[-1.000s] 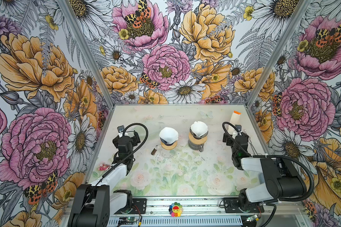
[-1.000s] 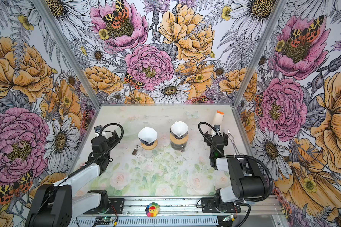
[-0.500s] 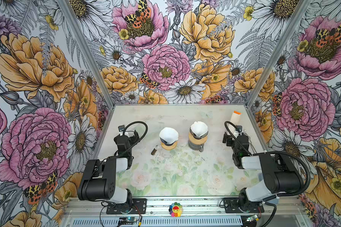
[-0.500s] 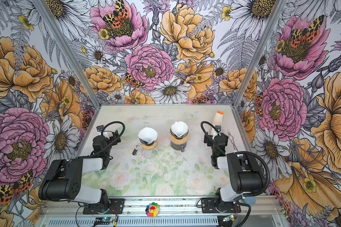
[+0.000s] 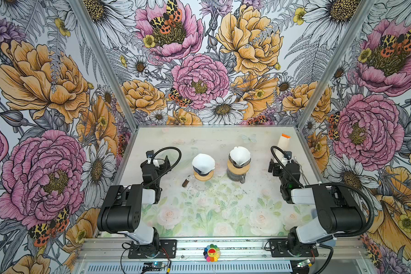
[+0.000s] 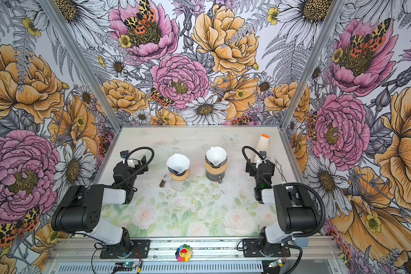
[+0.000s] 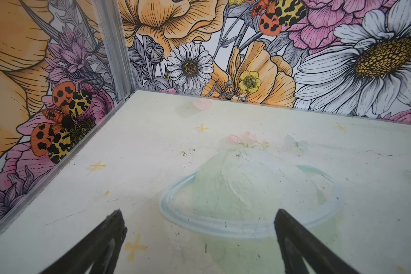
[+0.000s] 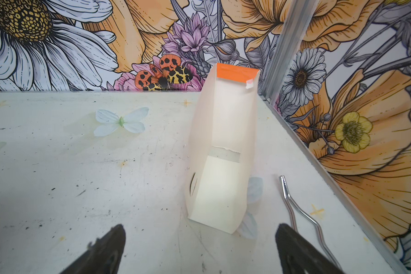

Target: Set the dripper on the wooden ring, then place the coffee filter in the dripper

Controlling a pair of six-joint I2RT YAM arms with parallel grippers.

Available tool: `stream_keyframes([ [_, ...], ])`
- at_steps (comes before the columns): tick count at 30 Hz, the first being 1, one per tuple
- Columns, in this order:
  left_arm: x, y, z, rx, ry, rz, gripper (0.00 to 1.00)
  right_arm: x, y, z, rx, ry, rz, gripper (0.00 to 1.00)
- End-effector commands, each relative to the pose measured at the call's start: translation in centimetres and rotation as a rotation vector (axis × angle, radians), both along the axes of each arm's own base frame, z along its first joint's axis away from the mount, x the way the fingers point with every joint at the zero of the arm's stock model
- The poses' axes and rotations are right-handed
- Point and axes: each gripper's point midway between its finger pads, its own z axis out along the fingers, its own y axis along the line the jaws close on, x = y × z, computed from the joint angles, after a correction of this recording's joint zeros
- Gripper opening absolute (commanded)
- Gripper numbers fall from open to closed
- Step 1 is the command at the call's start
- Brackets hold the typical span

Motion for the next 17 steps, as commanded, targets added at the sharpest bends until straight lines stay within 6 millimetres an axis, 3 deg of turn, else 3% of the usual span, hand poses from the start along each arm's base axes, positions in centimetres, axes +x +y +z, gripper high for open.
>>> stream_keyframes([
  [1,0.09,-0.21,0.76,0.017,-0.029,-0.006,0.99,0.78,0.01,1.37,0.015,-0.048,0.003,0.99],
  [17,0.13,-0.23,0.82,0.021,-0.03,-0.005,0.99,0.8,0.01,1.39,0.016,-0.049,0.003,0.99],
])
